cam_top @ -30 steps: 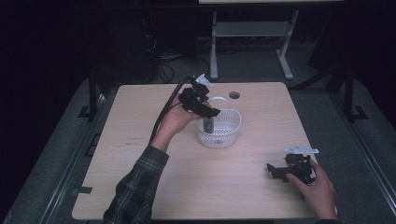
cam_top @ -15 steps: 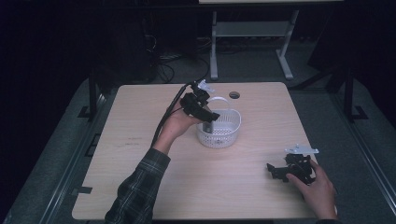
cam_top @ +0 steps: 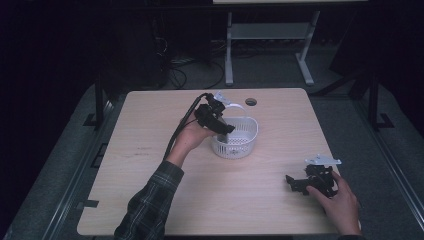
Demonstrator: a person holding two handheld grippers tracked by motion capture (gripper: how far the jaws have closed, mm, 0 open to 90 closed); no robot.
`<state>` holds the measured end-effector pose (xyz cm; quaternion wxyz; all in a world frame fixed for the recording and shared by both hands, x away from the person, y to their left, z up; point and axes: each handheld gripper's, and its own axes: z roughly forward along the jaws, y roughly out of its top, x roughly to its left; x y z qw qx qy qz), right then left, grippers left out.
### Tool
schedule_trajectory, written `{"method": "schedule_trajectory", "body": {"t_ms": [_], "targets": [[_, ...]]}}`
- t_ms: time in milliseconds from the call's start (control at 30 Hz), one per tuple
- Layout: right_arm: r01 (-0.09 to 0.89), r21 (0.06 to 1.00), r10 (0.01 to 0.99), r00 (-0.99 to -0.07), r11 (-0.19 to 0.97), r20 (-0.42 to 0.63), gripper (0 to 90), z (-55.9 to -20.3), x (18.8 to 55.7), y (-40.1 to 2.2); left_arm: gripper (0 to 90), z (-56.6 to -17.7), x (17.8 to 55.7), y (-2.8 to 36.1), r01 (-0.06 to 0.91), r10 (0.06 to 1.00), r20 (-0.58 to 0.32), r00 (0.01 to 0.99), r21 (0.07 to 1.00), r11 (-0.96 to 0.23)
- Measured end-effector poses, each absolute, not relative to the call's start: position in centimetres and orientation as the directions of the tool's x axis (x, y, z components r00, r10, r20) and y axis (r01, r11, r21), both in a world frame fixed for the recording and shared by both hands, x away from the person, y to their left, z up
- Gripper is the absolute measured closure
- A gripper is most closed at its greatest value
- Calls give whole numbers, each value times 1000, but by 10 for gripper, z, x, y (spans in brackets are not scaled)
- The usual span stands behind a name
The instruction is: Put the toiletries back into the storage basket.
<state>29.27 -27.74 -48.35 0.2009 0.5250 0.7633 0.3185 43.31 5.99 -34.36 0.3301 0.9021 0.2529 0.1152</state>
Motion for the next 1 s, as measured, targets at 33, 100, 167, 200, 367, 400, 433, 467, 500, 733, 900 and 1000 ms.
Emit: {"method": "schedule_trajectory", "body": {"t_ms": [33, 100, 167, 200, 367, 400, 433, 467, 500, 733, 900, 1000], "targets": [[674, 697, 929, -368, 246, 28, 0, -483, 293, -277, 295, -345, 433, 60, 382, 535, 39, 844, 656, -651], [673, 697, 929, -368, 246, 28, 0, -483, 293, -277, 294, -348, 433, 59, 382, 533, 40, 845, 652, -655], [674, 697, 929, -368, 246, 27, 0, -483, 293, -277, 295, -350, 433, 59, 383, 535, 45, 844, 648, -658], [673, 697, 929, -368, 246, 27, 0, -484, 293, -277, 294, -351, 433, 58, 382, 535, 48, 844, 646, -661], [673, 697, 929, -368, 246, 27, 0, -483, 293, -277, 294, -356, 433, 57, 379, 533, 57, 844, 639, -669], [674, 697, 929, -368, 246, 28, 0, -483, 293, -277, 294, -356, 433, 57, 378, 530, 60, 846, 635, -674], [673, 697, 929, -368, 246, 27, 0, -483, 293, -277, 294, -357, 433, 57, 375, 531, 60, 845, 641, -670], [673, 697, 929, -368, 246, 27, 0, -483, 293, -277, 294, -357, 433, 57, 376, 530, 59, 846, 639, -671], [673, 697, 929, -368, 246, 28, 0, -483, 293, -277, 294, -357, 433, 57, 373, 528, 60, 847, 640, -671], [674, 697, 929, -368, 246, 28, 0, -483, 293, -277, 261, -354, 433, 60, 368, 528, 53, 847, 659, -656], [673, 697, 929, -368, 246, 27, 0, -483, 293, -277, 182, -349, 431, 65, 363, 532, 57, 845, 669, -648], [674, 697, 929, -368, 246, 28, 0, -483, 293, -277, 166, -346, 430, 69, 362, 524, 53, 850, 663, -655]]}}
